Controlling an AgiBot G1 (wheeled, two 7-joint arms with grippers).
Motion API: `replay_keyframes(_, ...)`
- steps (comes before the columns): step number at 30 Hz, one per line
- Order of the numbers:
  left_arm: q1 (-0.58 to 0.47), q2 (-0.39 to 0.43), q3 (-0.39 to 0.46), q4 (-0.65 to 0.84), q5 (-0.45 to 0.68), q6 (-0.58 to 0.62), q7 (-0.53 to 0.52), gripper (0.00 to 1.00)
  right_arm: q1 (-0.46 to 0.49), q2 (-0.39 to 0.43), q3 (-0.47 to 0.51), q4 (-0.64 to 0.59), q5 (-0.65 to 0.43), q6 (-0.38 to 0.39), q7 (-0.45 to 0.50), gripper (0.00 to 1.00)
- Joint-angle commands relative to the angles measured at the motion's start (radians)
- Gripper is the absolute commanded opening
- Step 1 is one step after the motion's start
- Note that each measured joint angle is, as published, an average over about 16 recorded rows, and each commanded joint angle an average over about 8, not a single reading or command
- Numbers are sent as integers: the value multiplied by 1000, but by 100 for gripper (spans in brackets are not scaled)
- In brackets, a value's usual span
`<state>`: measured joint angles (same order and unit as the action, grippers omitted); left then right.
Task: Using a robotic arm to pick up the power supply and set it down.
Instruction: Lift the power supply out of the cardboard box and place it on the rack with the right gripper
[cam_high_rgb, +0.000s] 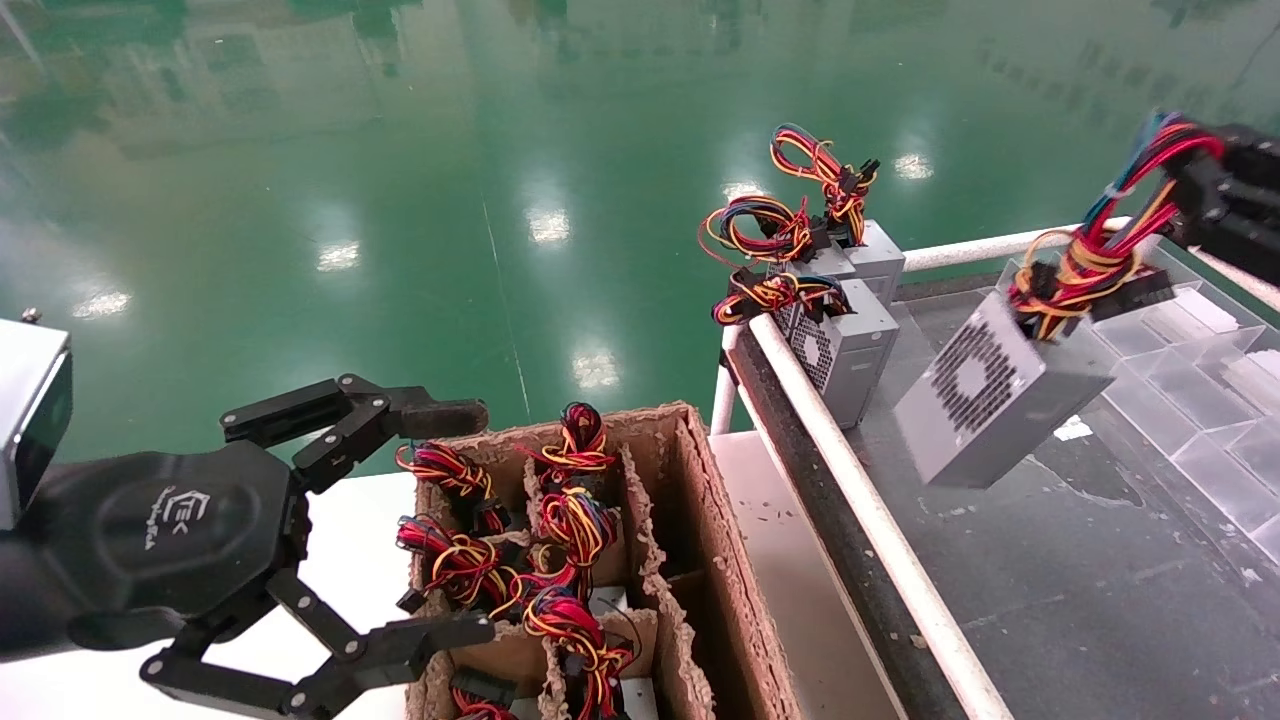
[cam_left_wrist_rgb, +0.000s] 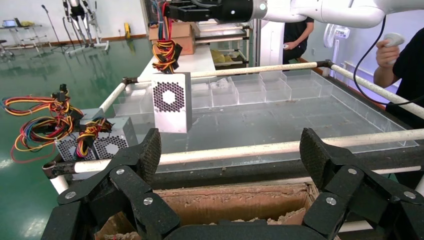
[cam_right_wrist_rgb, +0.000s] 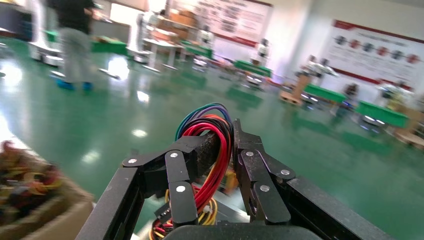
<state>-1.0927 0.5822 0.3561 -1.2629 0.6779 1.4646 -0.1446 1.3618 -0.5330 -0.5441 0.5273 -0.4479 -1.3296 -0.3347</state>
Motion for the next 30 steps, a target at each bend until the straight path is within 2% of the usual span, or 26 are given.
replay_keyframes(1, 0, 0, 0, 0, 0, 0, 0, 100, 32, -3, -6, -39, -22, 7, -4, 0)
replay_keyframes(6, 0, 0, 0, 0, 0, 0, 0, 100, 135, -47, -34, -173, -91, 60, -13, 0)
replay_keyframes(15, 0, 0, 0, 0, 0, 0, 0, 100, 296, -162, -92, -366, -209, 291, -55, 0)
replay_keyframes(21, 0, 0, 0, 0, 0, 0, 0, 100, 360, -229, -127, -442, -266, 384, -65, 0)
replay_keyframes(30, 0, 0, 0, 0, 0, 0, 0, 100, 423, -305, -158, -497, -312, 477, -76, 0)
